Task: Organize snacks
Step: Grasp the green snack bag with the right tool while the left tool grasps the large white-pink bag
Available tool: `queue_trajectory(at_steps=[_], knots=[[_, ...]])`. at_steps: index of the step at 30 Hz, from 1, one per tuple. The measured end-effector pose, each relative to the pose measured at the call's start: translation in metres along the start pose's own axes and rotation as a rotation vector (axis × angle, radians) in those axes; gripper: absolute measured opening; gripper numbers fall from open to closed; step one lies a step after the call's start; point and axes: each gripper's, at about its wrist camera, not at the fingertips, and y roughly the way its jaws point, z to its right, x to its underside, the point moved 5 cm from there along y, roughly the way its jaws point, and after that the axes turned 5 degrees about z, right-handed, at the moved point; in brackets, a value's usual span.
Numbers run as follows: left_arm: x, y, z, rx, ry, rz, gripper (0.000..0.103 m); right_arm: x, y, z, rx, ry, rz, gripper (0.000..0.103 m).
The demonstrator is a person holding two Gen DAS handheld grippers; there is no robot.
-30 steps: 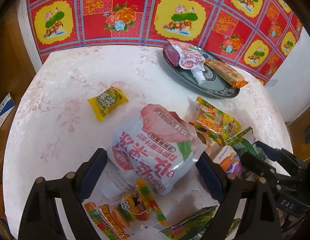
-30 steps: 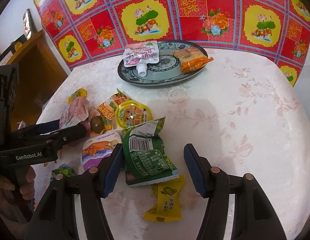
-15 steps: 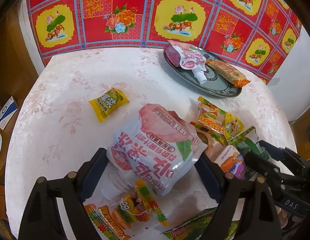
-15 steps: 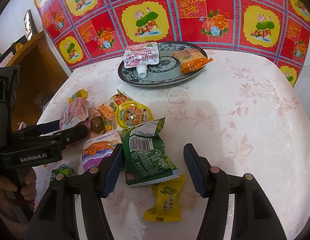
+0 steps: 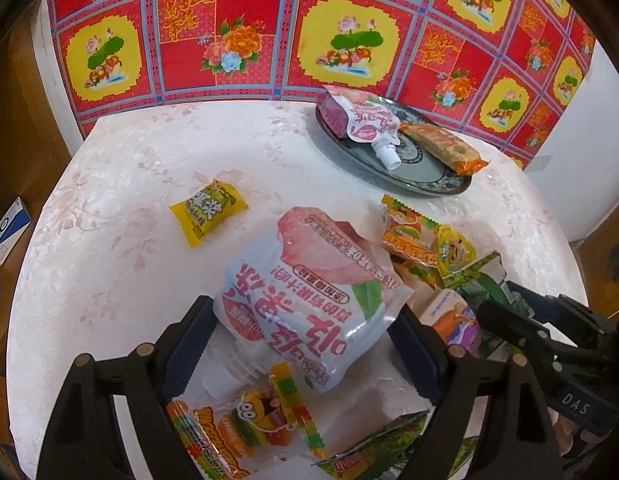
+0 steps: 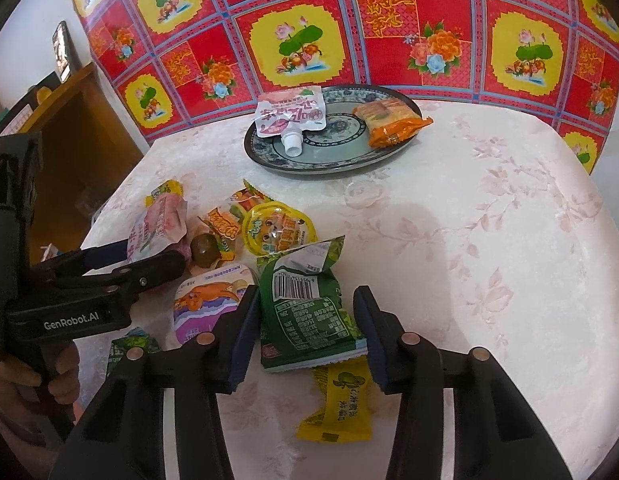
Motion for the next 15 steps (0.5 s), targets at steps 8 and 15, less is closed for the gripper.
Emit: queue_trajectory(at_steps=[8, 15], knots=[[-0.004, -0.008, 0.002, 0.003, 0.007, 0.024, 0.089, 0.000, -0.001, 0.001, 0.003, -0.003, 0.009, 0.047], [-0.009, -0.015, 0.004, 0.011, 0.012, 0.043, 0.089, 0.000, -0.002, 0.000, 0.009, -0.005, 0.018, 0.046]])
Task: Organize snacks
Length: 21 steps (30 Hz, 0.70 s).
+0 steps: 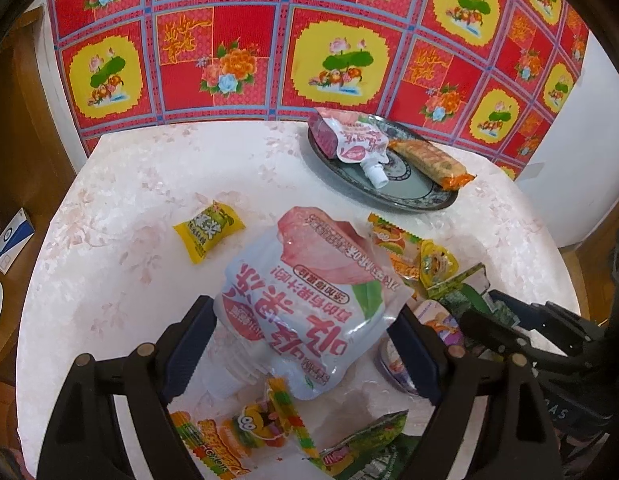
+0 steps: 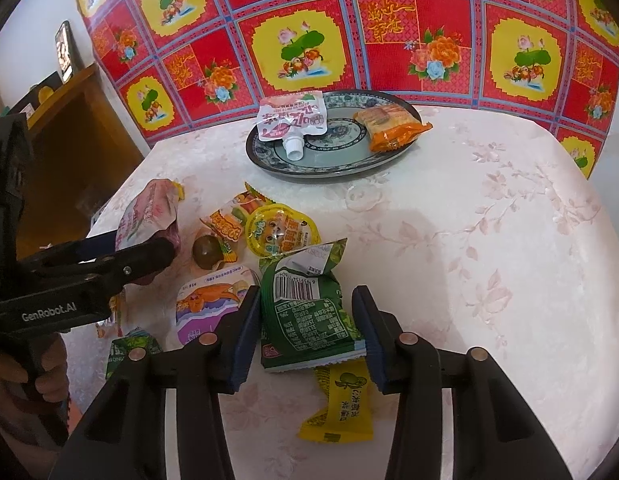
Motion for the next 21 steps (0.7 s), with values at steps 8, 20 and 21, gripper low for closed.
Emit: queue_trajectory(at_steps=[8, 20, 21], knots=[[-0.002, -0.003, 0.000, 0.002, 0.001, 0.008, 0.089, -0.001, -0.005, -0.002, 0.002, -0.001, 0.016, 0.045], [-0.005, -0.009, -0.001, 0.006, 0.007, 0.023, 0.089, -0.003, -0.011, -0.007, -0.006, -0.022, 0.043, 0.040], [-0.005, -0.009, -0.001, 0.007, 0.007, 0.023, 0.089, -0.003, -0.012, -0.007, -0.005, -0.020, 0.045, 0.040]])
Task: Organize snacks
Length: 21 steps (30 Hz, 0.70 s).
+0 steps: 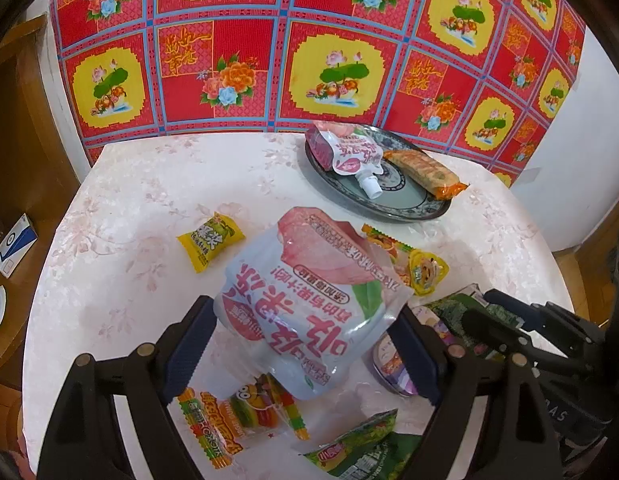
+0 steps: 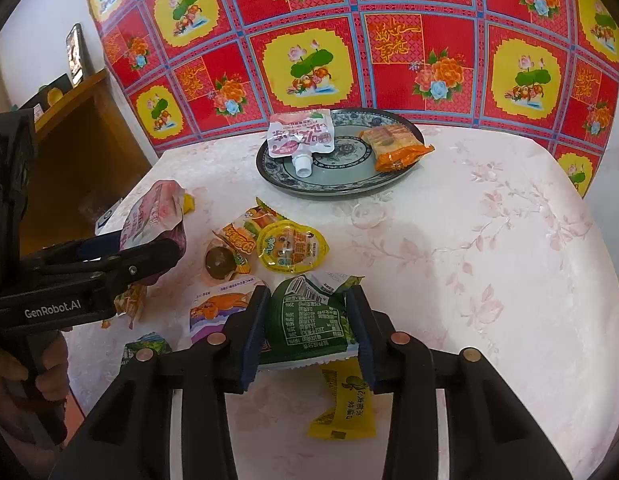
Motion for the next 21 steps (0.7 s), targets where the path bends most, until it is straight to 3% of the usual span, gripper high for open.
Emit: queue_trajectory(at_steps=[21], knots=[[-0.018, -0.005, 0.006, 0.014, 0.011, 0.027, 0.089, -0.017, -0.018, 0.001, -0.017, 0.010, 0.061, 0.040]])
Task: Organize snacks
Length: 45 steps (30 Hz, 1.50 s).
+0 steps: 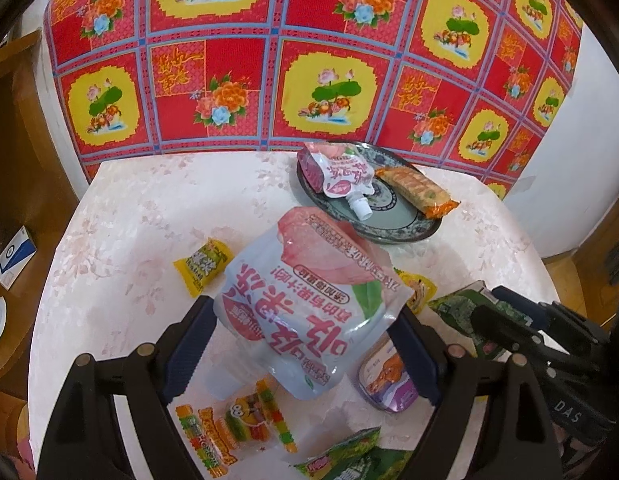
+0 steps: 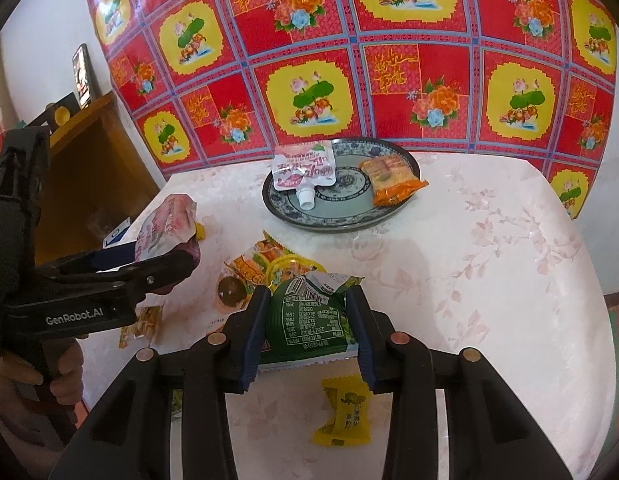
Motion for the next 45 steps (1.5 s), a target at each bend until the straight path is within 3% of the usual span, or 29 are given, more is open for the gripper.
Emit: queue_trajectory(at_steps=[19, 45], knots=[[-0.043, 0.041, 0.042, 0.026, 0.105, 0.027, 0.089, -0.011, -0.008, 0.019, 0.007, 0.051, 0.043, 0.040], [-0.062, 0.113, 0.049, 0.026, 0.130, -0.069, 0.089, -0.040, 0.000, 0.036, 0.043, 0.040, 0.070, 0.040]])
